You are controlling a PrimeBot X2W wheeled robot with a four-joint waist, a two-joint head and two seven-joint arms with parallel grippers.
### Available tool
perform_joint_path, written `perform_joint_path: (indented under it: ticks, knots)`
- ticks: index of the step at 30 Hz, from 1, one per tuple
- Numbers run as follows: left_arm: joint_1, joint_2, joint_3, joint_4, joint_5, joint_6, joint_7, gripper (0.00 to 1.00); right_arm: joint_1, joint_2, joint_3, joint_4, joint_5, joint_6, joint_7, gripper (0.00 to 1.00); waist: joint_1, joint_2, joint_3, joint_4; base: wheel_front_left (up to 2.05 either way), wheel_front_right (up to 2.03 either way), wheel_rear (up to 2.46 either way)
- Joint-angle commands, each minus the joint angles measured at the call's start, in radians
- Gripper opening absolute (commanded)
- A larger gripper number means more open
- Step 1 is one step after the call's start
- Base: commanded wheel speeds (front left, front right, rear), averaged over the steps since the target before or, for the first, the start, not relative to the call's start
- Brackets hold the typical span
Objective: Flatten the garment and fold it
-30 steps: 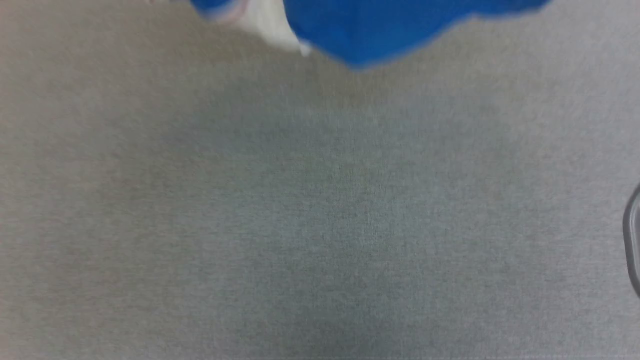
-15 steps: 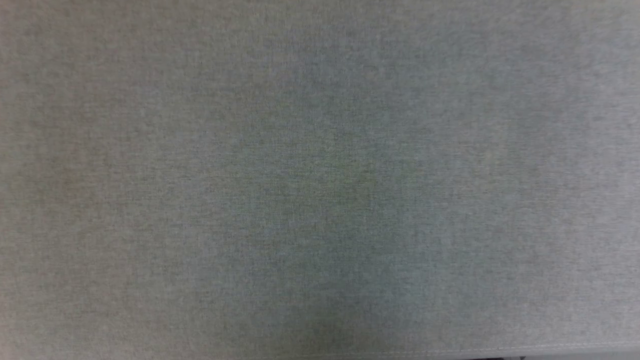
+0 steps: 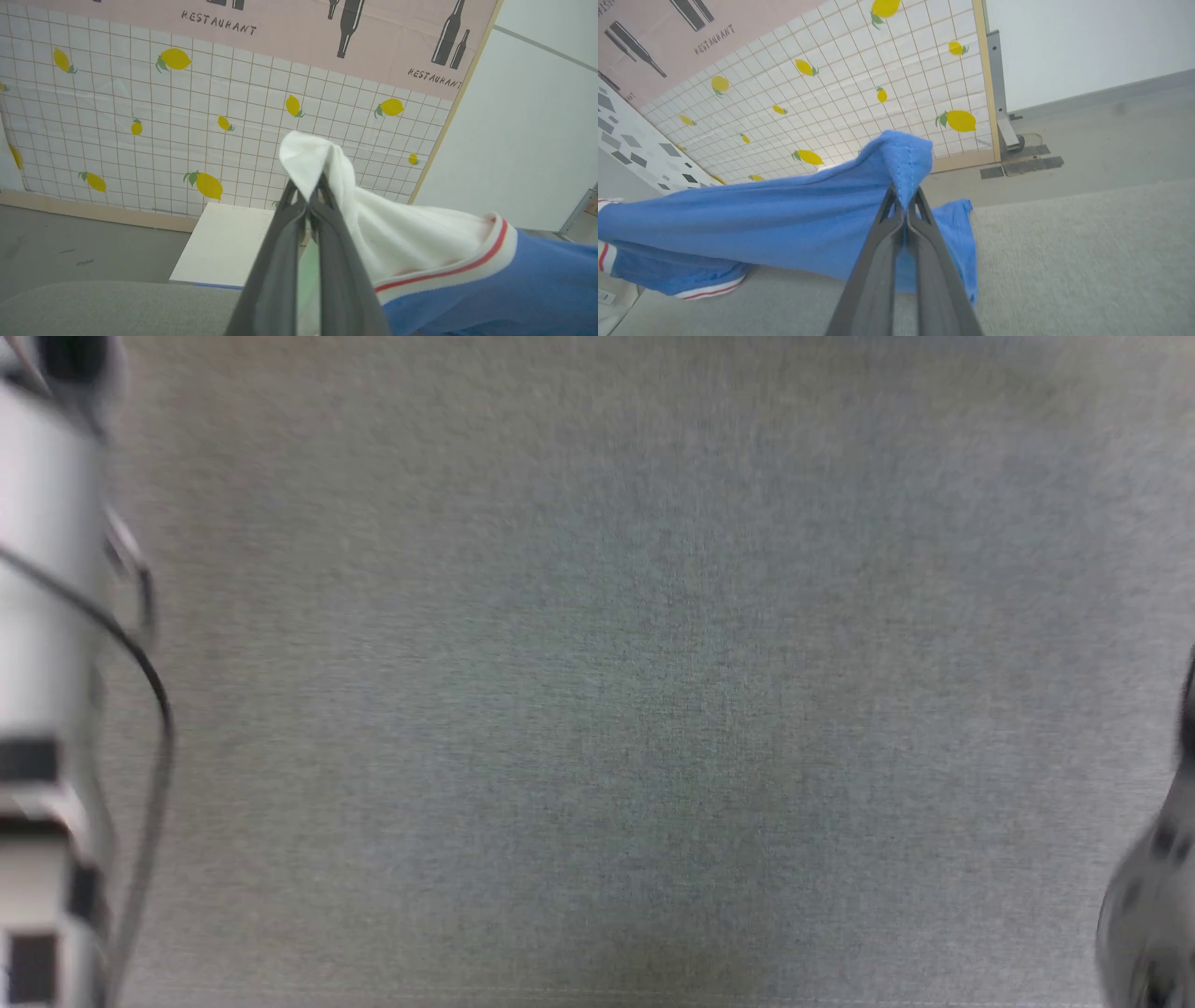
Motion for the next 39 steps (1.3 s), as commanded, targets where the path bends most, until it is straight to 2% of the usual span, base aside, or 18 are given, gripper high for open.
perform_joint_path:
  ticks: [1, 5, 8, 16, 22, 27, 30, 35, 39]
  knots:
    - [0.073, 0.003, 0.008, -0.023, -0.026, -0.005, -0.011, 0.00, 0.072, -0.007, 0.008, -0.023, 0.022, -0.002, -0.005, 0.00, -0.0002, 0.0000, -0.129, 0.031, 0.00, 0.00, 0.00]
    - [0.336, -0.012, -0.022, -0.109, -0.067, -0.006, -0.005, 0.00, 0.303, -0.006, 0.027, -0.071, 0.082, -0.002, -0.010, 0.00, -0.0002, 0.0000, -0.244, 0.043, 0.00, 0.00, 0.00]
    - [0.549, -0.033, -0.035, -0.184, -0.108, 0.012, 0.018, 0.00, 0.484, -0.017, 0.043, -0.111, 0.093, -0.002, -0.007, 0.00, -0.0002, 0.0000, -0.323, 0.054, 0.00, 0.00, 0.00]
    - [0.991, 0.003, -0.106, -0.406, -0.105, 0.130, 0.111, 0.00, 0.867, -0.087, 0.046, -0.170, 0.068, -0.002, 0.010, 0.00, -0.0002, 0.0000, -0.451, 0.070, 0.00, 0.00, 0.00]
    - [1.240, 0.057, -0.153, -0.539, -0.120, 0.253, 0.272, 0.00, 1.046, -0.138, 0.082, -0.184, 0.038, -0.002, 0.047, 0.00, -0.0002, 0.0000, -0.508, 0.068, 0.00, 0.00, 0.00]
    - [1.384, 0.081, -0.203, -0.620, -0.170, 0.317, 0.428, 0.00, 1.120, -0.149, 0.085, -0.192, 0.024, -0.002, 0.070, 0.00, -0.0002, 0.0000, -0.527, 0.070, 0.00, 0.00, 0.00]
    - [1.437, 0.082, -0.211, -0.663, -0.203, 0.334, 0.467, 0.00, 1.159, -0.148, 0.079, -0.189, 0.023, -0.002, 0.100, 0.00, -0.0002, 0.0000, -0.528, 0.073, 0.00, 0.00, 0.00]
    - [1.451, 0.069, -0.181, -0.739, -0.219, 0.359, 0.442, 0.00, 1.183, -0.138, 0.064, -0.211, 0.021, -0.002, 0.127, 0.00, -0.0002, 0.0000, -0.522, 0.073, 0.00, 0.00, 0.00]
    - [1.381, 0.067, -0.145, -0.773, -0.193, 0.356, 0.390, 0.00, 1.149, -0.123, 0.042, -0.238, 0.011, -0.002, 0.129, 0.00, -0.0002, 0.0000, -0.508, 0.067, 0.00, 0.00, 0.00]
